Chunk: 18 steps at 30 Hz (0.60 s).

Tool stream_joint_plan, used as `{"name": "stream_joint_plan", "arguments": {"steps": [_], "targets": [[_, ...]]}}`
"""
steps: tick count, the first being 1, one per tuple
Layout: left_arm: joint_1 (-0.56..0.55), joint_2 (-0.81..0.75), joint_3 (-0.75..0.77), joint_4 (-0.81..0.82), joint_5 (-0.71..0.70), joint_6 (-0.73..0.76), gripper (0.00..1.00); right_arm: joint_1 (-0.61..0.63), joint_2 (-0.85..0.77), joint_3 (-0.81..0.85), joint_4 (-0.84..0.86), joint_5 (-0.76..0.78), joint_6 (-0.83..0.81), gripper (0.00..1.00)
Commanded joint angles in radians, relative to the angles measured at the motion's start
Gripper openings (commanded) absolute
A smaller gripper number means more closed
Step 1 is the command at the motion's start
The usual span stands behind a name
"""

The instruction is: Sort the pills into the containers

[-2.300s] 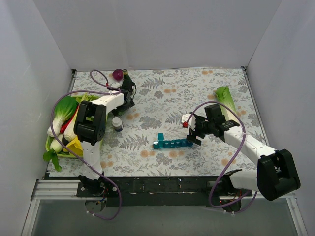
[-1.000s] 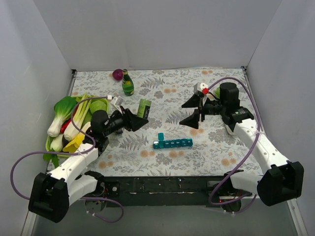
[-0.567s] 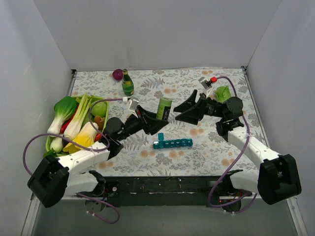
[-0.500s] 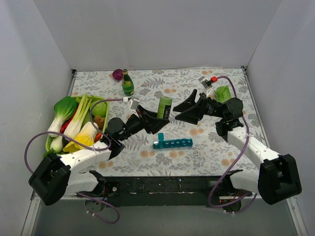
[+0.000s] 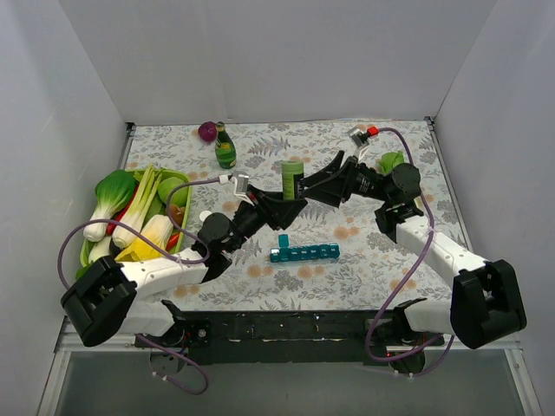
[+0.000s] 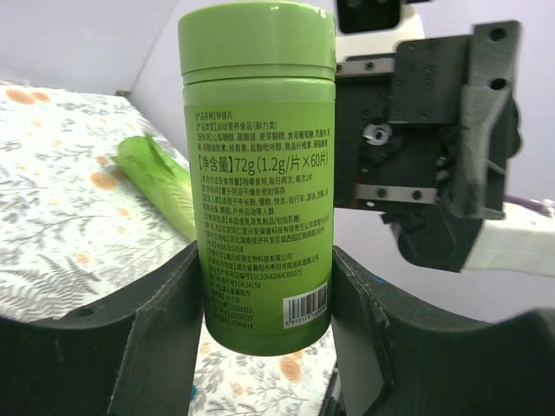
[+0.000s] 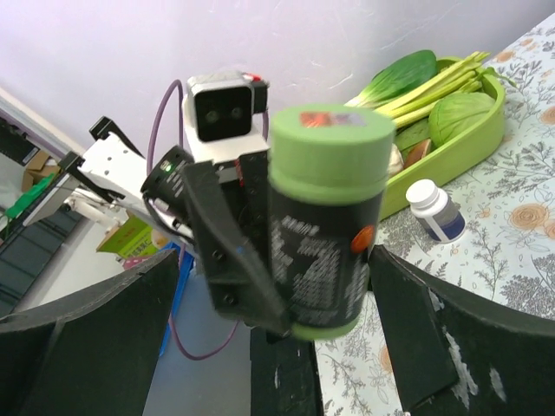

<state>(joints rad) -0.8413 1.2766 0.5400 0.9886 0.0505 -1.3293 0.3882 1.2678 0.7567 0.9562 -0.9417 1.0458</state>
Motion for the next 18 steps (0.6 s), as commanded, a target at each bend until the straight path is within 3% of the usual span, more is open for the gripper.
{"name": "stream_joint_plan", "arguments": {"steps": [1, 8, 13, 18], "targets": [[-0.056, 0.000, 0.060, 0.104, -0.030, -0.005, 0.00, 0.023, 0.016, 0.075, -0.069, 0.047, -0.065, 0.98], [-0.093, 0.036, 0.081, 0.113, -0.100, -0.005, 0.00, 0.037, 0.030, 0.082, -0.163, 0.072, -0.133, 0.95], [-0.122, 0.055, 0.083, 0.125, -0.188, 0.002, 0.00, 0.040, 0.028, 0.073, -0.151, 0.073, -0.121, 0.75], [-0.140, 0.101, 0.104, 0.143, -0.209, -0.005, 0.00, 0.049, 0.039, 0.082, -0.125, 0.061, -0.104, 0.71]]}}
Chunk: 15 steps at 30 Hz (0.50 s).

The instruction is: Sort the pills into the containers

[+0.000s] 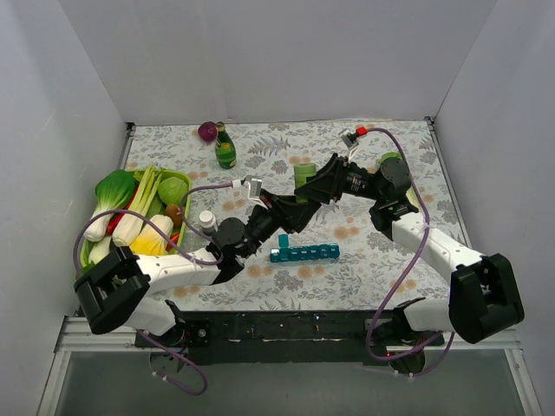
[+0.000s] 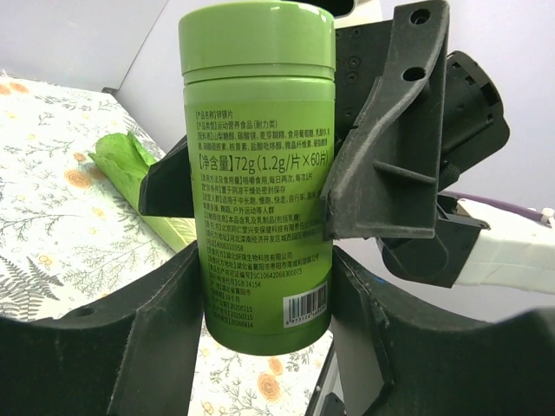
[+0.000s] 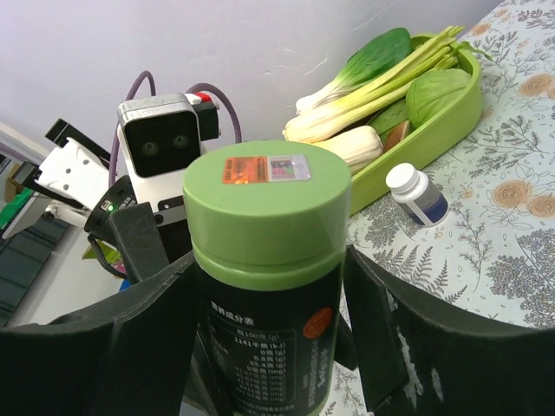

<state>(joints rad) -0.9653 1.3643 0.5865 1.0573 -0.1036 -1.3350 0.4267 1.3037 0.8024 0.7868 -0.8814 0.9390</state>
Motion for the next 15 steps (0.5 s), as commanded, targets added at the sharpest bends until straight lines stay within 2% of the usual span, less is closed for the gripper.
{"name": "stream_joint_plan", "arguments": {"steps": [1, 2, 6, 7, 9, 10, 11, 12, 13, 14, 15], "targets": [[-0.019, 0.018, 0.059, 0.079, -0.054, -0.001, 0.00, 0.014, 0.003, 0.037, 0.048, 0.001, 0.001, 0.71], [-0.023, 0.022, 0.061, 0.084, -0.054, -0.006, 0.00, 0.017, 0.002, 0.034, 0.046, -0.001, 0.001, 0.70], [-0.024, 0.022, 0.058, 0.090, -0.047, -0.013, 0.00, 0.017, -0.007, 0.020, 0.049, -0.007, -0.009, 0.34], [-0.024, 0.019, 0.064, 0.083, -0.024, -0.012, 0.03, 0.017, -0.009, 0.018, 0.049, -0.010, -0.017, 0.30], [-0.024, 0.006, 0.067, 0.032, -0.007, -0.010, 0.21, 0.017, -0.021, 0.021, 0.005, -0.016, -0.069, 0.22], [-0.024, -0.020, 0.062, 0.011, 0.016, -0.007, 0.33, 0.015, -0.030, 0.037, -0.021, -0.022, -0.095, 0.20], [-0.024, -0.042, 0.058, -0.017, 0.031, 0.000, 0.53, 0.011, -0.043, 0.046, -0.102, -0.028, -0.138, 0.18], [-0.024, -0.065, 0.050, -0.070, 0.050, 0.011, 0.67, 0.007, -0.052, 0.053, -0.142, -0.036, -0.220, 0.17], [-0.024, -0.126, 0.039, -0.100, 0.088, 0.038, 0.78, 0.001, -0.070, 0.060, -0.188, -0.039, -0.271, 0.17], [-0.023, -0.161, 0.014, -0.130, 0.102, 0.052, 0.94, -0.014, -0.079, 0.069, -0.225, -0.044, -0.317, 0.16], [-0.023, -0.198, 0.001, -0.208, 0.123, 0.065, 0.98, -0.022, -0.090, 0.072, -0.310, -0.050, -0.409, 0.15]]}}
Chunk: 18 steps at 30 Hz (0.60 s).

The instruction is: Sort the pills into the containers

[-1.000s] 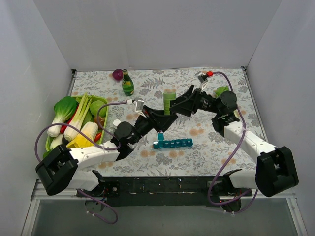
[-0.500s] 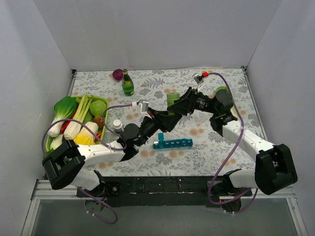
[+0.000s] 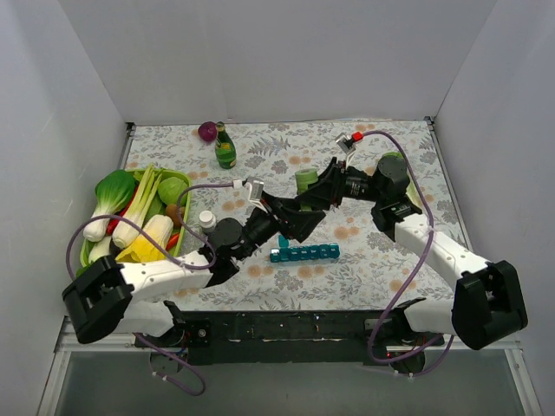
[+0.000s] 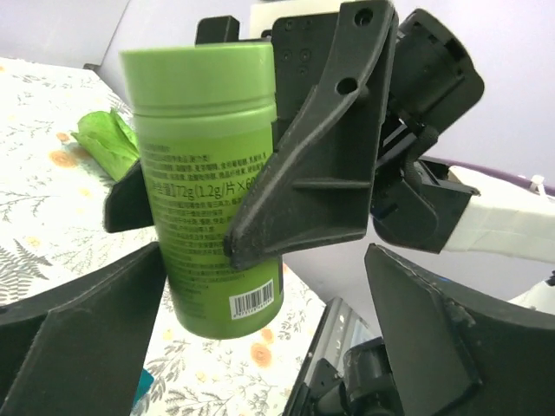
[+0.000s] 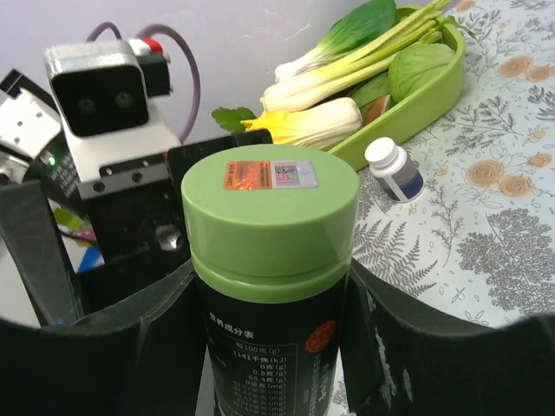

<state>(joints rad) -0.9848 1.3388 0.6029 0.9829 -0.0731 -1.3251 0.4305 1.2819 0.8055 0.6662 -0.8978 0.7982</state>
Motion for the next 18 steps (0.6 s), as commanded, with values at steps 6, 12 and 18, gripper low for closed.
{"name": "stream_joint_plan", "arguments": {"steps": [6, 12, 18], "targets": [[0.028, -0.512, -0.042, -0.580, 0.148, 0.127, 0.98, -0.039, -0.139, 0.103, -0.551, -0.134, -0.750, 0.11], [0.095, -0.500, 0.092, -0.854, 0.216, 0.101, 0.98, -0.010, -0.156, 0.129, -0.885, -0.207, -1.152, 0.11], [0.097, -0.337, 0.201, -0.869, 0.208, -0.037, 0.97, -0.002, -0.161, 0.132, -0.912, -0.193, -1.163, 0.10]]}}
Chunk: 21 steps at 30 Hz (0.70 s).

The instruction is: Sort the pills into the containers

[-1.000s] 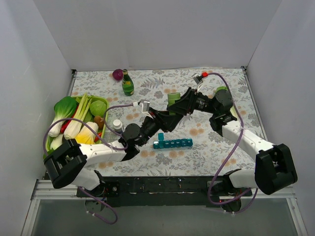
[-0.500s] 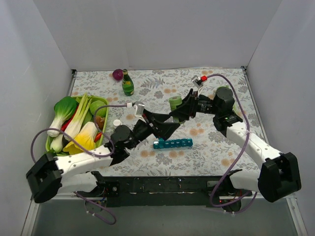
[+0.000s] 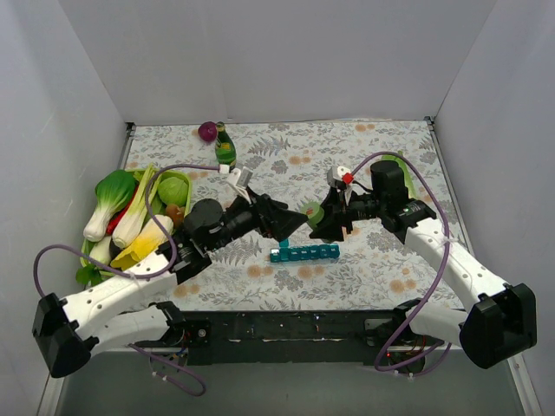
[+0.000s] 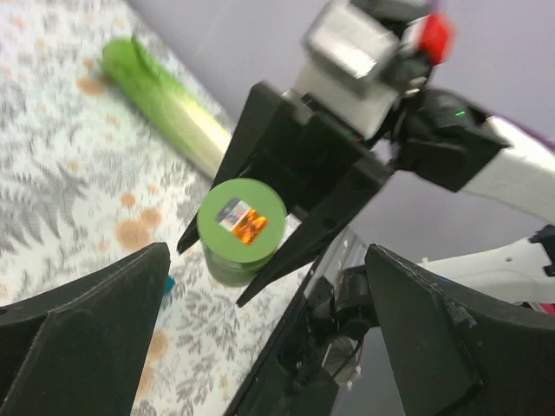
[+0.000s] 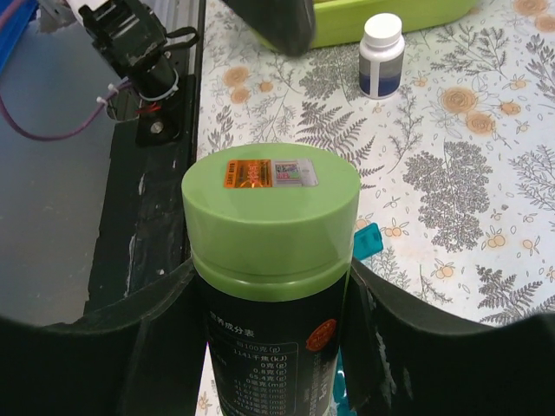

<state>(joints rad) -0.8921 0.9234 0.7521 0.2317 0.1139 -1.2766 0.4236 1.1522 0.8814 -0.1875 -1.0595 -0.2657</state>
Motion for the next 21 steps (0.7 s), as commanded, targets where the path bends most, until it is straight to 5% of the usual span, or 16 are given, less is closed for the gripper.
{"name": "stream_joint_plan", "arguments": {"steps": [1, 10, 21], "targets": [[0.004, 0.115, 0.061, -0.117, 0.006, -0.120, 0.95, 0.007, -0.031, 0.051, -0.058, -0.031, -0.099, 0.11], [-0.001, 0.232, 0.154, -0.172, -0.031, -0.250, 0.86, 0.009, -0.031, 0.027, -0.030, -0.019, -0.079, 0.10], [-0.016, 0.308, 0.190, -0.180, -0.039, -0.221, 0.74, 0.007, -0.029, 0.011, -0.010, -0.008, -0.058, 0.09]]}}
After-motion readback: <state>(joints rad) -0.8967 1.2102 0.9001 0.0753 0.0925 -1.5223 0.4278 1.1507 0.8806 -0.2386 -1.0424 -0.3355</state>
